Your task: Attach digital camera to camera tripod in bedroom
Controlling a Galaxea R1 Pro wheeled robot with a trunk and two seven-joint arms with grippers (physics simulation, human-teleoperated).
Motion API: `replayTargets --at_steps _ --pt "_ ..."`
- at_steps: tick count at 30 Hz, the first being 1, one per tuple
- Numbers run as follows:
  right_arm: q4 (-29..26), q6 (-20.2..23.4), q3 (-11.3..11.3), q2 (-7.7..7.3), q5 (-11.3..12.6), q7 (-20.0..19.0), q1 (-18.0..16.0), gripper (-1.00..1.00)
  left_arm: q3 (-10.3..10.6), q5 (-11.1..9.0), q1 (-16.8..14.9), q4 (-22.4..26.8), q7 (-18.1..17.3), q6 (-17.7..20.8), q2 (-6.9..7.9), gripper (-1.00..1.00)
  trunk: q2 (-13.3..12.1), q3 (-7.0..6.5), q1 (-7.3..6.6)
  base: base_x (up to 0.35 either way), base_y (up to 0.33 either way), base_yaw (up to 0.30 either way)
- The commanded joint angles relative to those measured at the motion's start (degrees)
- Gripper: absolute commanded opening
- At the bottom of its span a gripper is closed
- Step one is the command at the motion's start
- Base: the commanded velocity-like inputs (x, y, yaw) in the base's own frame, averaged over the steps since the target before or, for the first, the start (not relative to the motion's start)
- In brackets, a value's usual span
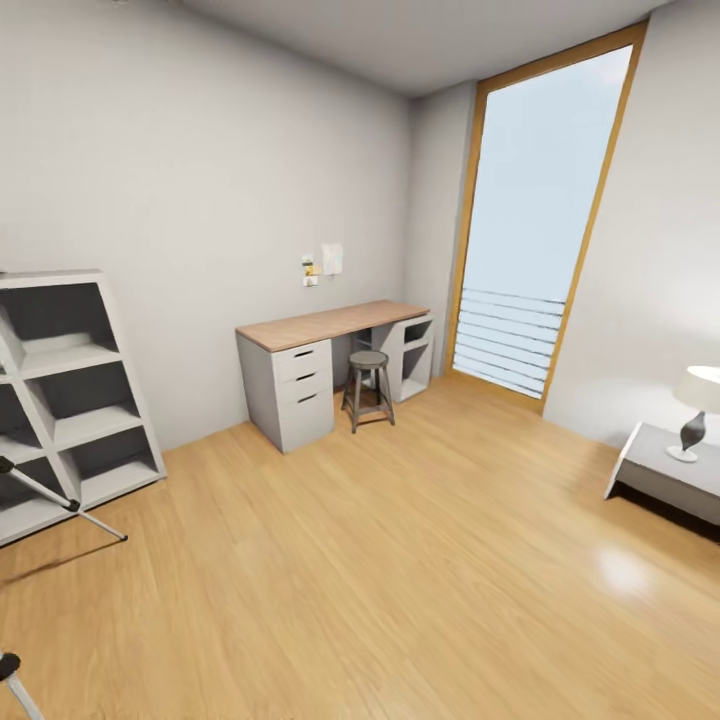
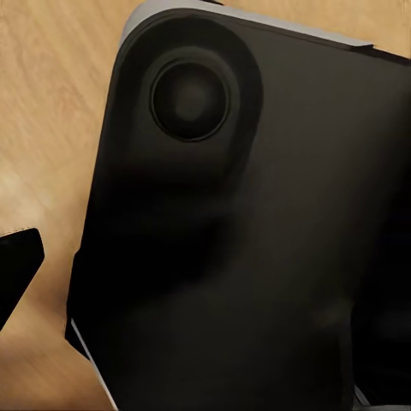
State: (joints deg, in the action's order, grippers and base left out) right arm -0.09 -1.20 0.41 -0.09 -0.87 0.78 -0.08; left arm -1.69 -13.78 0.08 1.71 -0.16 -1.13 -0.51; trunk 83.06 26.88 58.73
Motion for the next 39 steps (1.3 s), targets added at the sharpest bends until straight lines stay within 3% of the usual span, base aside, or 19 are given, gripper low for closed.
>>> replayTargets --at_steps 1,39 --pt "0.0 -0.1 0.0 0.00 -0.1 0.1 0.0 1.00 -0.1 -0.2 0.0 0.0 0.0 -0.1 -0.01 1.00 0.0 0.04 0.00 0.000 0.000 0.239" --pt "0.0 -0.1 0.0 -0.18 0.0 0.1 0.0 1.00 -0.1 -0.1 0.0 0.1 -0.1 -0.2 -0.15 1.00 0.0 0.04 0.00 0.000 0.000 0.266"
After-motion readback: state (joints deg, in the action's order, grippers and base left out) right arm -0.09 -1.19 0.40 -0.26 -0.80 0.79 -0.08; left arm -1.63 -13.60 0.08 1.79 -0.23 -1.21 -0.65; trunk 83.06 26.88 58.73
